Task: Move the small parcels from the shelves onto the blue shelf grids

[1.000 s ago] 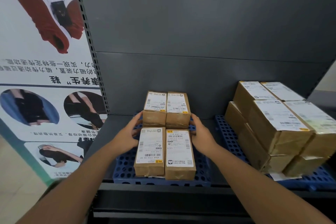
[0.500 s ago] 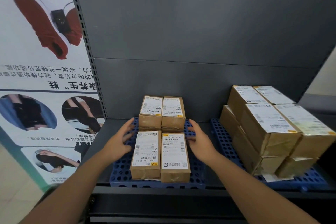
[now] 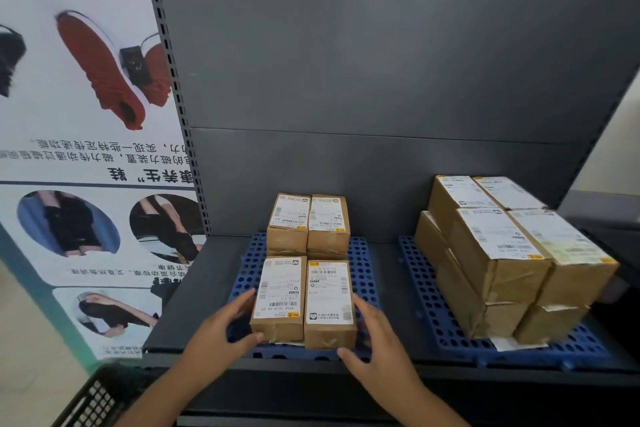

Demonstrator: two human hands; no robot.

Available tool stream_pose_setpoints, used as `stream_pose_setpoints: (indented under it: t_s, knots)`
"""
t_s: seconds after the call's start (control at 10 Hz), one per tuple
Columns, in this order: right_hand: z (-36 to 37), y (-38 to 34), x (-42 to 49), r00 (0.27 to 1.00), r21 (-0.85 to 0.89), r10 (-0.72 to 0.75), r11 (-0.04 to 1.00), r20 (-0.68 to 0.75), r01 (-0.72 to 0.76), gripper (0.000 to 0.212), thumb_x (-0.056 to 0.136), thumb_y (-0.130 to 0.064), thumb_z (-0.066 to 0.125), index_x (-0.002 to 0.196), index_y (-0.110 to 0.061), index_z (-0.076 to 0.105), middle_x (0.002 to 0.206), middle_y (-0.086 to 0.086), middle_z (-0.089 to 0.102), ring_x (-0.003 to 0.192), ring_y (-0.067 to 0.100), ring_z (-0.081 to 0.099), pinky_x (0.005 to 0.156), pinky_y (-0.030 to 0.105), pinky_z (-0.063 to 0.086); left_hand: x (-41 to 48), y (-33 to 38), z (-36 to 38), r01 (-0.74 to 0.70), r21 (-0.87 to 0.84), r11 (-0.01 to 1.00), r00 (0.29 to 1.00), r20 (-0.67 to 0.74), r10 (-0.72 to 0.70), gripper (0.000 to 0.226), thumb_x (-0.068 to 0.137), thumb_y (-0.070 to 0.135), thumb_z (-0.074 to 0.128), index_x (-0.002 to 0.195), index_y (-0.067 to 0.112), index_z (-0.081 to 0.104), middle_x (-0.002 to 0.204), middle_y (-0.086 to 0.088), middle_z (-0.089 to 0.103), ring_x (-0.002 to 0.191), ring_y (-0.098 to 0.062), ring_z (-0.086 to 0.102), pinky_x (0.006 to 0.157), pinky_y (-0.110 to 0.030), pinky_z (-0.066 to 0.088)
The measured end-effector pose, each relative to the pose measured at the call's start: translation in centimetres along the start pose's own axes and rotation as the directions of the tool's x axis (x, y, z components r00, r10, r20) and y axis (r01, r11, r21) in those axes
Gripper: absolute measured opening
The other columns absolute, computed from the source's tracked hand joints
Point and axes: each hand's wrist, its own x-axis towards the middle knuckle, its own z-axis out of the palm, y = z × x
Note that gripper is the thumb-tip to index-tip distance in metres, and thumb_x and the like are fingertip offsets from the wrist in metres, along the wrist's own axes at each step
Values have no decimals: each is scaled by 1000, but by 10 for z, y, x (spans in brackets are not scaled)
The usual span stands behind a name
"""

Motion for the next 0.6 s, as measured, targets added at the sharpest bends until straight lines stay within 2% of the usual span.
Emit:
stream_pose_setpoints:
  t_s: [0.1, 0.2, 0.3, 0.4, 0.5, 0.6]
  knots:
    - [3, 2, 9, 998, -39, 28, 999, -61, -31, 81, 83, -35, 70, 139, -58, 17, 137, -29, 36, 118, -4, 47, 99, 27, 48, 3, 0, 1, -6, 54, 999, 1000, -26, 8, 72, 78, 22, 79, 131, 54, 41, 122, 38, 58, 115, 17, 50, 99, -21, 45]
    - [4, 2, 16, 996, -70, 38, 997, -85, -44, 72, 86, -37, 66, 143, -48, 23, 136, -23, 40, 113, -1, 50, 93, 26, 51, 5, -1, 2, -12, 65, 998, 1000, -21, 14, 68, 79, 20, 78, 131, 52, 47, 118, 37, 60, 113, 12, 55, 96, -23, 48]
    - [4, 3, 20, 995, -89, 51, 994, -91, -59, 67, 88, -37, 63, 144, -42, 27, 138, -20, 41, 116, 0, 49, 94, 26, 50, 6, 0, 3, -11, 62, 998, 1000, -20, 12, 68, 80, 19, 77, 133, 49, 47, 117, 39, 60, 112, 12, 55, 95, -20, 48]
    - [6, 4, 21, 996, -112, 42, 992, -84, -51, 67, 88, -38, 62, 145, -40, 27, 140, -19, 39, 119, 0, 48, 95, 24, 48, 3, 6, 4, -9, 70, 998, 1000, -24, 10, 69, 80, 18, 77, 128, 55, 44, 114, 45, 56, 109, 17, 54, 91, -14, 45]
    - [5, 5, 21, 996, -85, 53, 995, -74, -59, 69, 87, -39, 64, 144, -45, 25, 142, -19, 38, 122, 1, 47, 98, 28, 48, 0, 11, 3, 8, 51, 999, 999, -32, -7, 70, 80, 18, 78, 126, 57, 42, 112, 49, 54, 108, 21, 52, 88, -10, 44]
    - [-1, 7, 13, 996, -6, 67, 998, -63, -67, 69, 87, -35, 66, 143, -46, 26, 142, -21, 37, 121, 1, 48, 98, 28, 50, -7, 10, 4, 23, 28, 999, 994, -108, -20, 70, 78, 20, 79, 133, 47, 45, 119, 35, 61, 111, 13, 55, 94, -16, 44]
